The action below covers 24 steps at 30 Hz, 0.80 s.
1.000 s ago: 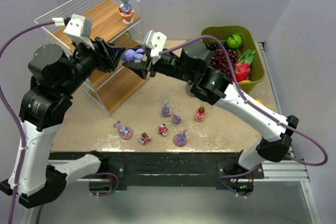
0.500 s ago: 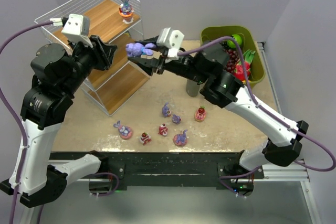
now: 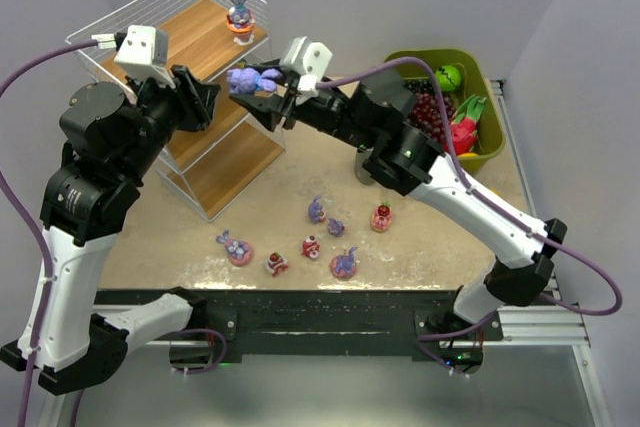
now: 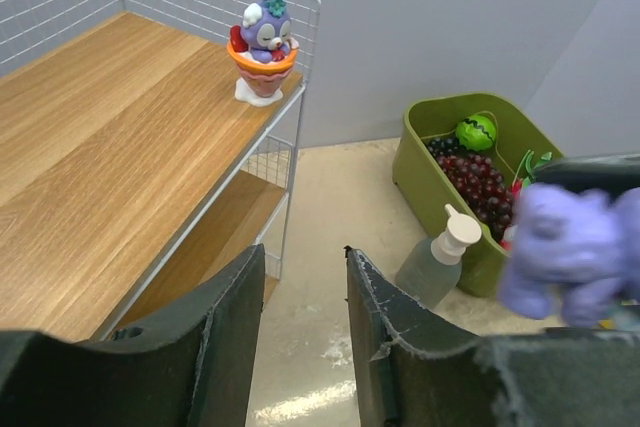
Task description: Place and organize the plastic toys onto the shelf
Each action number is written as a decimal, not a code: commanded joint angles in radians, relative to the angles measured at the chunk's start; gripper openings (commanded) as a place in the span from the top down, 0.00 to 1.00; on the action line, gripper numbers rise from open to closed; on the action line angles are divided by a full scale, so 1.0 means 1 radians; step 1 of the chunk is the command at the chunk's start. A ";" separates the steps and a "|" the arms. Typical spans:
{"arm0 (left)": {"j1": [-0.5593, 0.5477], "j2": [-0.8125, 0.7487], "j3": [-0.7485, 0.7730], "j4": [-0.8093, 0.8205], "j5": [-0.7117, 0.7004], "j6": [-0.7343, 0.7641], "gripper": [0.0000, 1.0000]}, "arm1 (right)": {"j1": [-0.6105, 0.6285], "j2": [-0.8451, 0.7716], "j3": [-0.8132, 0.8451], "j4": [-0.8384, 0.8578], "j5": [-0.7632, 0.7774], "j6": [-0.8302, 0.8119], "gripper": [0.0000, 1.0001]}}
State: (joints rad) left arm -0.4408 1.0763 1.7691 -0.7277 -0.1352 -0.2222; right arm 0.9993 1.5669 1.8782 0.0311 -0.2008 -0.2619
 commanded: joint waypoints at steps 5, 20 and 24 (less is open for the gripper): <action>0.002 -0.032 0.012 0.070 0.055 0.027 0.40 | -0.001 0.002 0.019 -0.079 0.015 0.018 1.00; 0.002 -0.130 -0.102 0.211 0.600 0.104 0.27 | -0.005 -0.062 0.004 -0.350 -0.238 0.015 1.00; 0.002 -0.107 -0.100 0.194 0.747 0.119 0.27 | -0.005 -0.070 0.018 -0.387 -0.269 0.029 1.00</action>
State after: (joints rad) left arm -0.4389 0.9440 1.6745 -0.5617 0.3992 -0.1341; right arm 0.9955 1.5494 1.8568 -0.3080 -0.4049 -0.2504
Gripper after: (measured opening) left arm 0.732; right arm 0.498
